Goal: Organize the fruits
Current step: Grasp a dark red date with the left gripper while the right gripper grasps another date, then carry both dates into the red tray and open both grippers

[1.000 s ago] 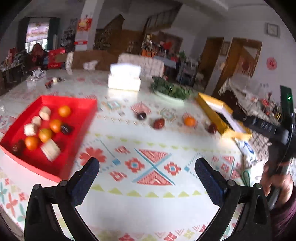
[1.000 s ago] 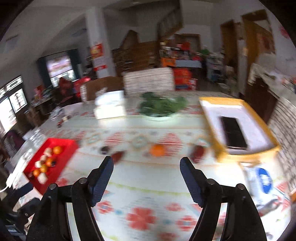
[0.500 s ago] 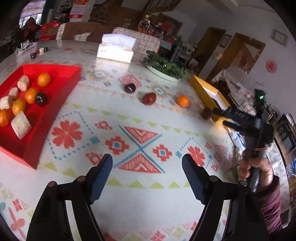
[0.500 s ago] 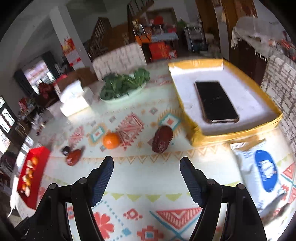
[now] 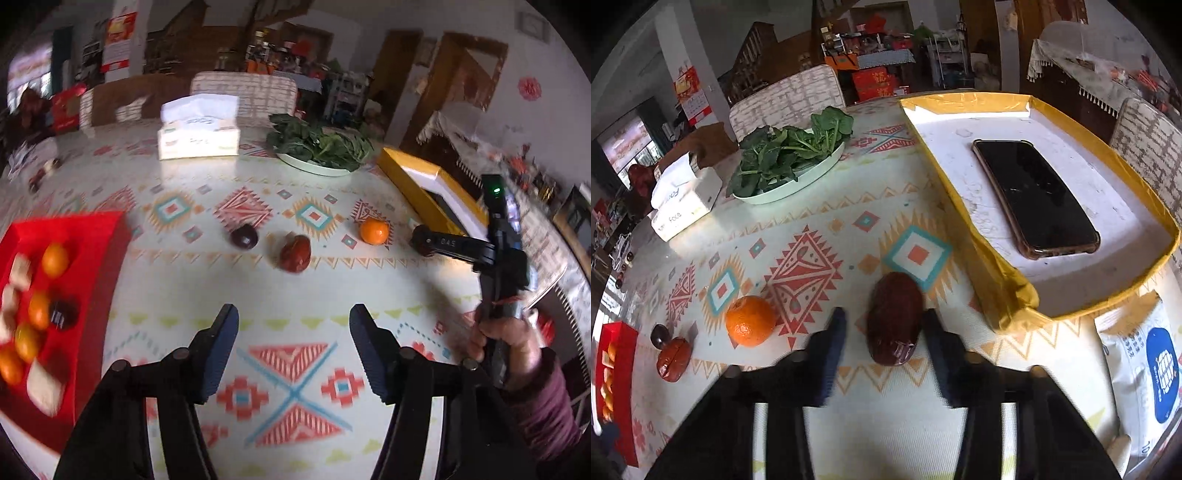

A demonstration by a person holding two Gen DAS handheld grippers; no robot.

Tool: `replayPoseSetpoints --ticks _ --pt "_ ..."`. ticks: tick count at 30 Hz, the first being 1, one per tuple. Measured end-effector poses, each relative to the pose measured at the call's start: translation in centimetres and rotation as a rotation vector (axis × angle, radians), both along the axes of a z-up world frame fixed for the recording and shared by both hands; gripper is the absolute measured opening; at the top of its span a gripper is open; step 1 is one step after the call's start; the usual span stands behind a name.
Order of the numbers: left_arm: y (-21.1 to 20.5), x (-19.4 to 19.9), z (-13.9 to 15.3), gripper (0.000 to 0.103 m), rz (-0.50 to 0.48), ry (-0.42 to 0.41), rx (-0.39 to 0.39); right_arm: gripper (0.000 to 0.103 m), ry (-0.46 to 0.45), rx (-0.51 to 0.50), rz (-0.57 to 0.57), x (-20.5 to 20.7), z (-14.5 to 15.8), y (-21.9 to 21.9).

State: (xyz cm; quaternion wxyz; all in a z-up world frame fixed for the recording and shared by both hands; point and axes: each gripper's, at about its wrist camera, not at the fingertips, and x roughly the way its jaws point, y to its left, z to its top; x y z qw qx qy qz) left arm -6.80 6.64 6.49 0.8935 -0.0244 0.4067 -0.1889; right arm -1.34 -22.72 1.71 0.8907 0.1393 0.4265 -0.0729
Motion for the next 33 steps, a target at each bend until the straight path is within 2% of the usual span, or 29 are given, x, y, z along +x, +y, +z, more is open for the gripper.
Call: replayPoseSetpoints --ticks 3,11,13,15,17,19,24,33 --pt "-2.0 2.2 -0.7 0.062 -0.049 -0.012 0.042 0.033 -0.014 0.000 0.006 -0.1 -0.1 -0.1" --pt "-5.0 7.3 -3.2 0.062 -0.093 -0.002 0.141 0.033 -0.042 0.071 0.030 -0.4 0.0 -0.6" --pt "-5.7 7.8 -3.7 0.052 -0.115 0.004 0.159 0.033 -0.046 0.082 0.033 -0.5 0.1 -0.8" --pt "-6.3 8.1 -4.3 0.039 -0.132 0.015 0.177 0.033 -0.049 0.089 0.035 -0.5 0.1 -0.8" --pt "-6.8 8.2 -4.9 0.030 -0.147 0.030 0.185 0.033 -0.050 0.094 0.038 -0.5 0.2 -0.8" --pt "-7.1 7.9 -5.0 0.029 -0.146 0.010 0.200 0.033 -0.050 0.096 0.043 -0.6 0.2 -0.7" --pt "-6.7 7.2 -4.5 0.029 -0.110 -0.001 0.172 0.033 -0.062 0.087 0.049 -0.7 0.4 -0.4" --pt "-2.3 2.8 -1.2 0.029 -0.019 -0.032 0.049 0.033 -0.128 0.107 0.060 -1.5 1.2 -0.2"
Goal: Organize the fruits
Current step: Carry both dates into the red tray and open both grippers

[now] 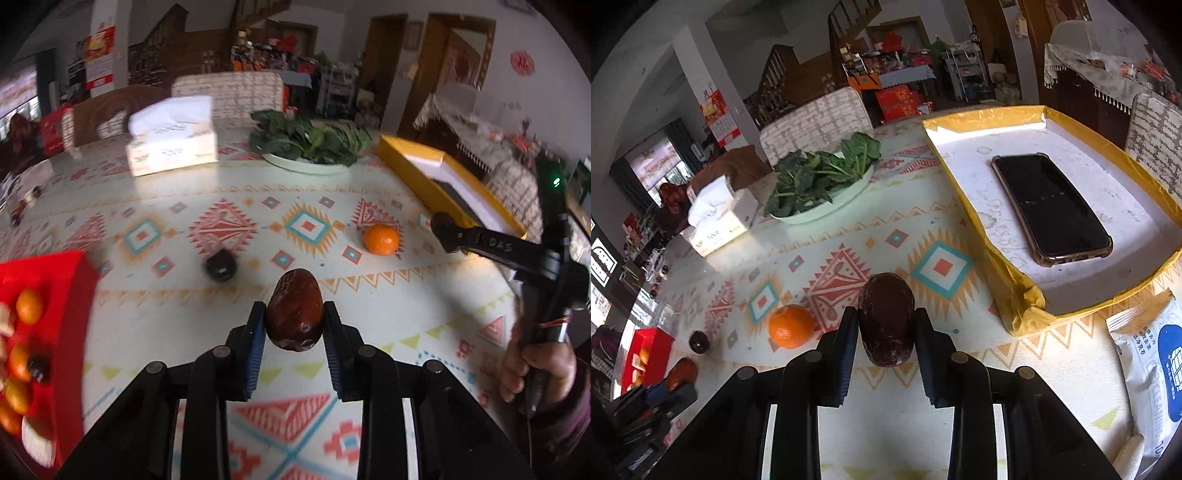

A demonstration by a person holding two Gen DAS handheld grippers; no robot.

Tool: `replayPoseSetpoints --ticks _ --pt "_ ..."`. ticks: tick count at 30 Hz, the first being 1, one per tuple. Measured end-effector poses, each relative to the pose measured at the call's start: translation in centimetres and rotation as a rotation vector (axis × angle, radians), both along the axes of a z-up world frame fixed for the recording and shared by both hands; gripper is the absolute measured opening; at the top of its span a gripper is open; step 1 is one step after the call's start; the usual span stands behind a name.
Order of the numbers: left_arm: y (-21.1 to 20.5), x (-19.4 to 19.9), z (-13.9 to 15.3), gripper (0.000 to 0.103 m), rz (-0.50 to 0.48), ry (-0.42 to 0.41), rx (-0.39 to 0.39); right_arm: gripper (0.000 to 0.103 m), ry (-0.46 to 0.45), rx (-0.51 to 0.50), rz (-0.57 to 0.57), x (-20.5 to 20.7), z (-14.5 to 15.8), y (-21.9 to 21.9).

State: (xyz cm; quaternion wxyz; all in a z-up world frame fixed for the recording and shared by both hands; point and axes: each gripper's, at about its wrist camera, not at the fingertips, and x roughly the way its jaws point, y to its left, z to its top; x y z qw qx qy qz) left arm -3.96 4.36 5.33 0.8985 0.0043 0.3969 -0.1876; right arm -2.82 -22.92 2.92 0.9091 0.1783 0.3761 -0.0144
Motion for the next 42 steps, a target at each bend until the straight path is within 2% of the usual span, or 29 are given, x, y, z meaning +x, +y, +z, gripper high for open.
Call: replayPoseSetpoints --ticks 6,11,15,20,28,34,40,42 --pt "7.2 -3.6 1.8 0.029 0.149 -0.030 -0.093 0.033 -0.043 0.012 0.048 -0.5 0.7 1.2" --pt "14.2 -6.7 2.5 0.029 0.295 -0.066 -0.087 0.033 -0.047 -0.032 0.079 -0.7 1.4 3.4" --pt "19.7 -8.3 2.1 0.029 0.402 -0.067 -0.105 0.033 -0.067 -0.034 0.147 -2.0 3.2 6.7" --pt "24.2 -9.4 1.1 0.029 0.497 -0.058 -0.134 0.033 -0.092 -0.018 0.266 -3.2 5.5 12.4" --pt "26.9 -9.5 -0.5 0.029 0.510 -0.035 -0.178 0.033 -0.053 0.027 0.492 -3.0 5.9 23.7" --pt "27.5 -8.4 -1.1 0.029 0.495 -0.012 -0.191 0.033 -0.006 -0.011 0.634 -1.5 5.1 32.6" --pt "27.2 -7.8 -1.5 0.029 0.478 -0.013 -0.168 0.033 0.058 -0.049 0.701 0.5 3.0 38.7" --pt "27.2 -7.8 -1.5 0.034 0.474 -0.013 -0.163 0.033 0.071 -0.063 0.709 1.1 2.4 39.8"
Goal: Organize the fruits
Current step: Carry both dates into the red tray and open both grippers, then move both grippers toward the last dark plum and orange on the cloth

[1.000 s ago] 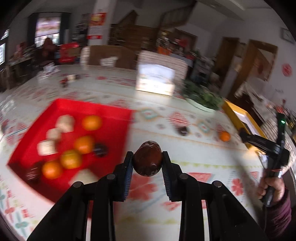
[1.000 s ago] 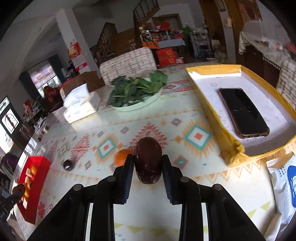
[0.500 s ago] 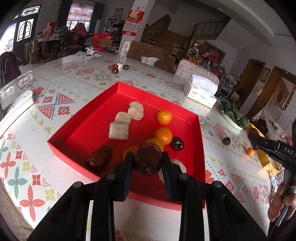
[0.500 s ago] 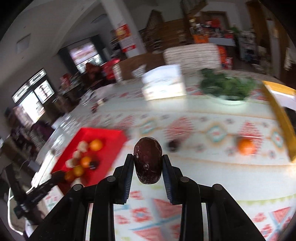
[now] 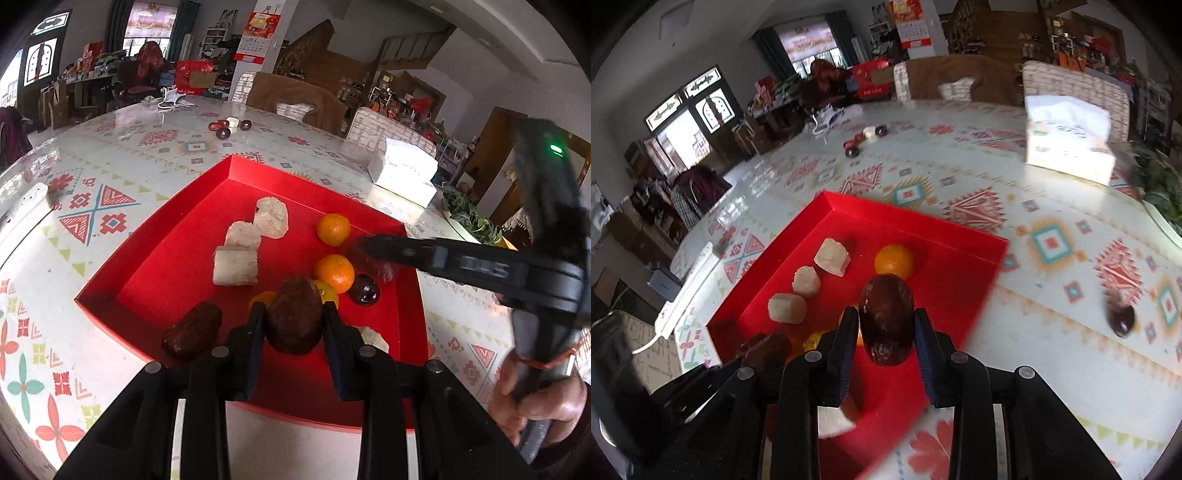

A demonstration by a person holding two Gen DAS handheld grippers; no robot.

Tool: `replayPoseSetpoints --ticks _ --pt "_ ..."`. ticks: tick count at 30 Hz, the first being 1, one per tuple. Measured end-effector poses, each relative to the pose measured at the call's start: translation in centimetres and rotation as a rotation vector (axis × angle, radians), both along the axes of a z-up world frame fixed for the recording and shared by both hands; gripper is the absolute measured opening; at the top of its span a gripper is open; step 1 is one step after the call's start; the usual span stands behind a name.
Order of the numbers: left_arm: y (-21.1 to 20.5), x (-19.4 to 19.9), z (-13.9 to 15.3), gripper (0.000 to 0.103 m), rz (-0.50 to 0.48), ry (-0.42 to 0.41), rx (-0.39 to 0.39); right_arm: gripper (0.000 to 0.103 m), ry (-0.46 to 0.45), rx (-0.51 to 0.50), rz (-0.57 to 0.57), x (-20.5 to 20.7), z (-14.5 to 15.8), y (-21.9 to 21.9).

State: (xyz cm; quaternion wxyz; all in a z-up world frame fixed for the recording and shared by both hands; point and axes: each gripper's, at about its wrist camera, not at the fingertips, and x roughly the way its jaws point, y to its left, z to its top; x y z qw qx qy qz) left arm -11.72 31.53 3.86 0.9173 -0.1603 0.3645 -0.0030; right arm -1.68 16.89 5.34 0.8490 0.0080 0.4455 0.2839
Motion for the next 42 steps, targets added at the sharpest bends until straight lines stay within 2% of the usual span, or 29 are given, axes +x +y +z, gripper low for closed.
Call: replayPoseSetpoints --ticks 3,7,9,12,15,19,23,25,27,30,34,42 --pt "0.2 -0.1 0.1 0.046 0.006 -0.007 -0.005 0.033 -0.007 -0.044 -0.013 1.0 -0.8 1.2" --pt "0.6 -0.3 0.4 0.050 0.013 -0.019 -0.014 0.035 -0.002 -0.057 -0.022 2.3 -1.4 1.9" --pt "0.8 -0.5 0.7 0.059 0.020 -0.029 -0.011 0.035 -0.010 -0.060 -0.016 2.7 -1.3 2.1" --pt "1.0 -0.9 1.3 0.063 0.031 -0.051 -0.012 0.037 -0.006 -0.030 -0.015 2.7 -1.2 2.0" --pt "0.9 -1.3 2.0 0.068 0.040 -0.065 -0.007 0.045 -0.020 -0.005 -0.035 2.5 -0.6 1.4" --pt "0.3 -2.0 2.7 0.068 0.050 -0.080 0.019 0.050 -0.049 0.013 -0.070 1.8 0.6 -0.1" --pt "-1.3 -2.7 3.6 0.071 0.061 -0.099 0.094 0.052 -0.075 0.029 -0.094 0.4 1.5 -2.1" --pt "-2.4 -3.2 4.2 0.078 0.075 -0.117 0.153 0.053 -0.086 0.030 -0.102 -0.5 1.9 -3.1" --pt "-3.6 -3.8 4.9 0.090 0.101 -0.136 0.217 0.054 -0.097 0.032 -0.111 -1.5 2.2 -4.2" --pt "-5.6 -4.7 5.8 0.098 0.125 -0.165 0.307 0.055 -0.120 0.031 -0.121 -3.1 2.7 -5.8" --pt "-8.4 -5.5 6.8 0.099 0.112 -0.179 0.398 0.062 -0.153 0.025 -0.136 -5.2 3.1 -8.2" --pt "-13.1 -6.4 7.8 0.099 0.063 -0.172 0.456 0.067 -0.223 0.010 -0.197 -8.8 4.2 -13.7"
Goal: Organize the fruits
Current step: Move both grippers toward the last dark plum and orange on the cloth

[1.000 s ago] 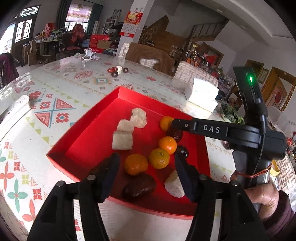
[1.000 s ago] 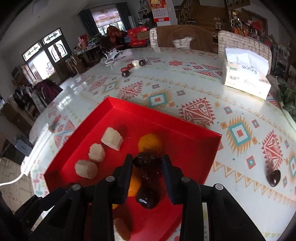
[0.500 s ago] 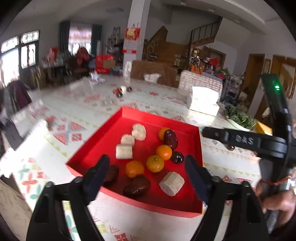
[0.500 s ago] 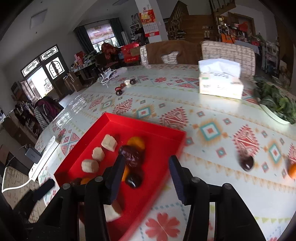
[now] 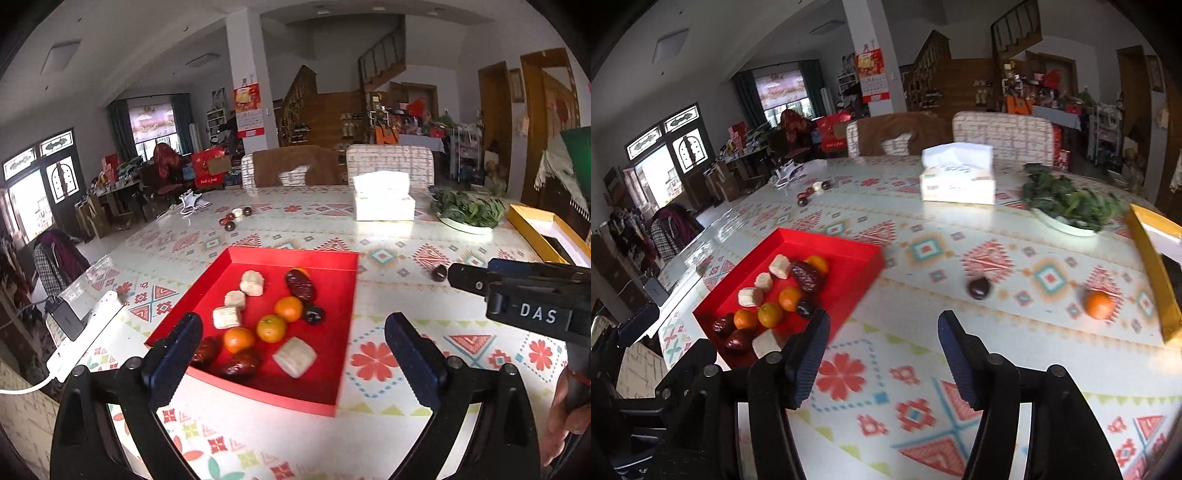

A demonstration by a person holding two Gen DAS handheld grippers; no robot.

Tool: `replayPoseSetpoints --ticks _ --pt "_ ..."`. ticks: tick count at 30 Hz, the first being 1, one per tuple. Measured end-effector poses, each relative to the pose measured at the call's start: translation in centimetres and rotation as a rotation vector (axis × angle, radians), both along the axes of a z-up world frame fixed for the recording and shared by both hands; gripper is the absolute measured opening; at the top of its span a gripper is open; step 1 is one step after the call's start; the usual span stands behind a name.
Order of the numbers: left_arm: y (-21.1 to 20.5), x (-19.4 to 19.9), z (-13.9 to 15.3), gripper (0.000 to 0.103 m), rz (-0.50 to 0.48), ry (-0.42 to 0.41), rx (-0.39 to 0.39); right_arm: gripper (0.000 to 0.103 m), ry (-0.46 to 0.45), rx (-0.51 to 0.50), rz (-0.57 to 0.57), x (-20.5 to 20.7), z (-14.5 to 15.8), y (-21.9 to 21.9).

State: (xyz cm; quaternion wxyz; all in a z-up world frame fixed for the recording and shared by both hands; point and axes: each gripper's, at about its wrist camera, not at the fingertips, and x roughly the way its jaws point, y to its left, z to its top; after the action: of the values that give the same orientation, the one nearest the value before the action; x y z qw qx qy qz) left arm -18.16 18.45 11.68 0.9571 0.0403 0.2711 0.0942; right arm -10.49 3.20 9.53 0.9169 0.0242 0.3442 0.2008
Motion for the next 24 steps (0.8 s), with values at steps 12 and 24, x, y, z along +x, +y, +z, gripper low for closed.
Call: replayPoseSetpoints --ticks 12,24 --pt "-4.5 -0.7 0.1 0.099 -0.055 0.022 0.029 0.070 -0.006 0.031 -0.084 -2.1 -0.3 -7.0" --pt "-6.7 0.0 -0.8 0.099 -0.082 0.062 0.052 0.071 0.011 0.062 -0.142 -2.4 -1.3 -11.2"
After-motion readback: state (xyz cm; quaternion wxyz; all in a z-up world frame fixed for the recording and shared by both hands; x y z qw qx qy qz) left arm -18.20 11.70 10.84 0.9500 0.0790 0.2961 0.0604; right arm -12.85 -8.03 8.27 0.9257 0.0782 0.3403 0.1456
